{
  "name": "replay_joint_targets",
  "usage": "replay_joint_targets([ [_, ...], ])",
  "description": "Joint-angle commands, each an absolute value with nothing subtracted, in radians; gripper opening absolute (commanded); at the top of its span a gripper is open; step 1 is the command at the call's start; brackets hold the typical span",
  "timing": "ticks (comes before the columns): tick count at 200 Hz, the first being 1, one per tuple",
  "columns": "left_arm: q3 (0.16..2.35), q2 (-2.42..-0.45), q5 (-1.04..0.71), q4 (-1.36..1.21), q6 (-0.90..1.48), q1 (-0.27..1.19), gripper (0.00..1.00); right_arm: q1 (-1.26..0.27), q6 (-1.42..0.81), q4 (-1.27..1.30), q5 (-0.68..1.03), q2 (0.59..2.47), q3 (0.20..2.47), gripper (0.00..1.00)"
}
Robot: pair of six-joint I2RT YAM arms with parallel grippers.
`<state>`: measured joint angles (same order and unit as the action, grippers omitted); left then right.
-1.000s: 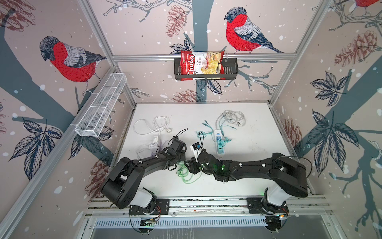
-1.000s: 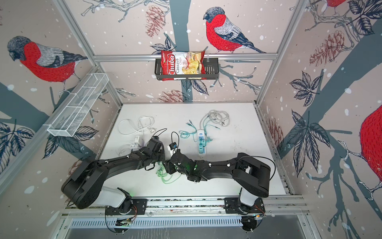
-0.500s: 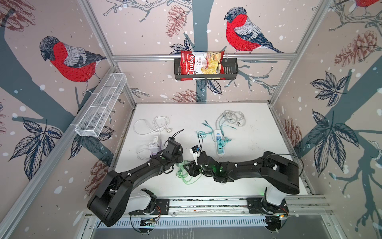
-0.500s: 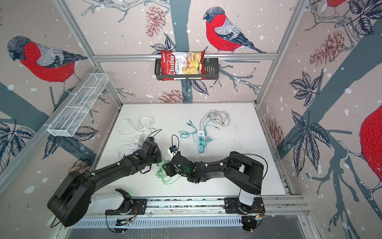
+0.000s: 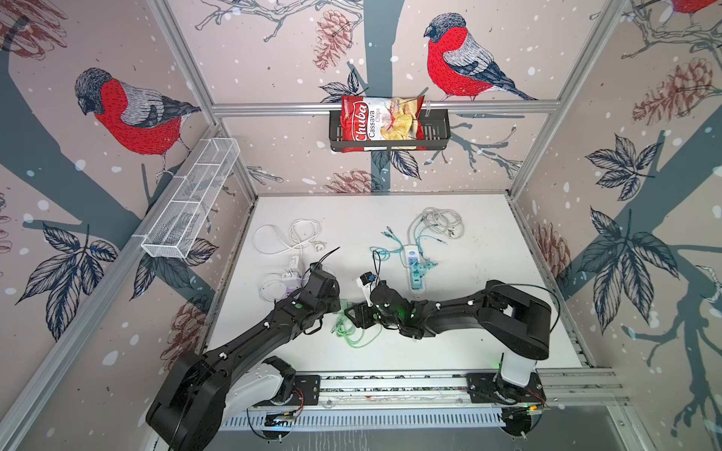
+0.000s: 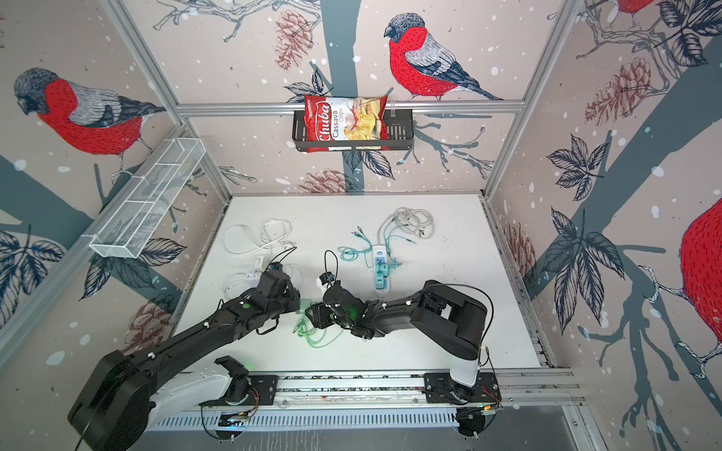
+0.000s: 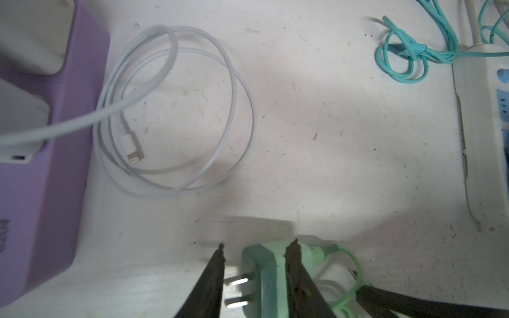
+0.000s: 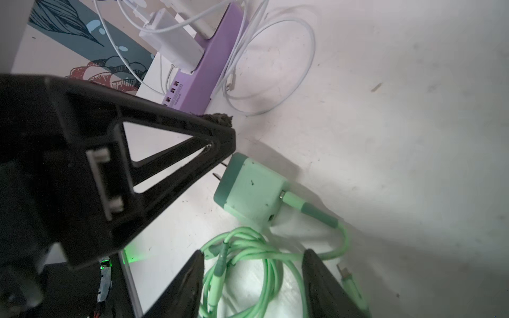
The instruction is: Insert the plug
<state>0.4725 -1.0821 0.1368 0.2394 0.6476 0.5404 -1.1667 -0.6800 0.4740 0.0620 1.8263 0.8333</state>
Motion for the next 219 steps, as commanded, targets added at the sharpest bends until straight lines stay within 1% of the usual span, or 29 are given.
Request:
replay_joint_targets([
  [1, 0.467, -1.083, 0.161, 0.257, 0.646, 0.54, 0.42, -1.149, -0.693, 0.481, 0.098, 1.838, 0.844, 0.58],
  [89, 0.453, -1.124, 0.107, 0.243, 0.628, 0.54, 0.45, -1.064, -0.641, 0.41, 0.128, 1.862, 0.906, 0.57],
  [133, 0.427, -1.131, 0.035, 0.218, 0.656, 0.546, 0.45, -1.022, -0.622, 0.373, 0.117, 1.798, 0.881, 0.58],
  [156, 0.41, -1.132, -0.003, 0.182, 0.68, 0.554, 0.45, -1.007, -0.612, 0.33, 0.087, 1.749, 0.869, 0.6],
  [182, 0.413, -1.147, -0.02, 0.159, 0.713, 0.596, 0.43, -0.993, -0.614, 0.289, 0.08, 1.709, 0.853, 0.63],
  [219, 0.445, -1.199, -0.017, 0.142, 0.757, 0.704, 0.42, -0.989, -0.612, 0.261, 0.084, 1.668, 0.828, 0.65],
])
